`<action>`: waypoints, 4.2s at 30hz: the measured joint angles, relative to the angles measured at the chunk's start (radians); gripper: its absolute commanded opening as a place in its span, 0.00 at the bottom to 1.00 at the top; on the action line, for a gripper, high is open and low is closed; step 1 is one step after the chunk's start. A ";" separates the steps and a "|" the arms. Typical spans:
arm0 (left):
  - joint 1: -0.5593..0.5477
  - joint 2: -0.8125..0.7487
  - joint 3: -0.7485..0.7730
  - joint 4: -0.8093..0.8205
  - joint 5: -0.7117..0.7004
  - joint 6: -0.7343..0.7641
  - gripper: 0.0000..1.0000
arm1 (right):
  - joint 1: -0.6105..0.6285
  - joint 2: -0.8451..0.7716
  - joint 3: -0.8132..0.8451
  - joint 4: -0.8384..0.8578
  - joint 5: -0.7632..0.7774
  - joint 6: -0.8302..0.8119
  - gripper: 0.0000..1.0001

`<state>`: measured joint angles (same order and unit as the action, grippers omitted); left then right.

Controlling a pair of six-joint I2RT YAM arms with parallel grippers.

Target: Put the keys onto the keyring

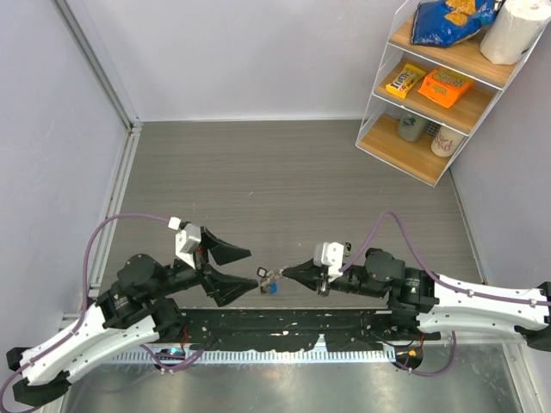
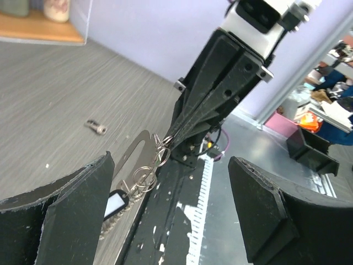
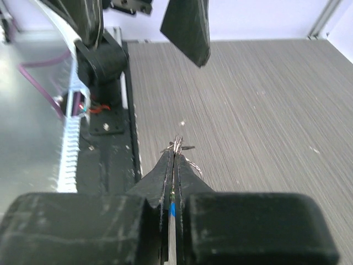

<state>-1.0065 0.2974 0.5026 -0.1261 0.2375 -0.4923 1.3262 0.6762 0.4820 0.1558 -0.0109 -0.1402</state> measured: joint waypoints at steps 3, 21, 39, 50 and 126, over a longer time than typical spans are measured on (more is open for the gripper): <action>0.000 0.007 0.033 0.034 0.053 0.016 0.90 | 0.000 0.000 0.099 -0.064 -0.035 0.044 0.05; 0.000 0.132 0.153 0.228 0.263 0.050 0.73 | 0.000 0.098 0.392 -0.271 -0.240 0.260 0.06; 0.000 0.159 0.153 0.273 0.331 0.051 0.50 | 0.000 0.191 0.497 -0.187 -0.280 0.394 0.05; 0.000 0.161 0.153 0.294 0.348 0.051 0.43 | 0.000 0.215 0.507 -0.159 -0.287 0.414 0.06; 0.000 0.209 0.264 -0.099 0.189 0.142 0.00 | -0.089 0.084 0.383 -0.738 0.517 0.579 0.74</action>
<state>-1.0061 0.5060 0.7662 -0.2249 0.4263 -0.3500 1.2369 0.7601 0.8646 -0.5823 0.5056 0.4385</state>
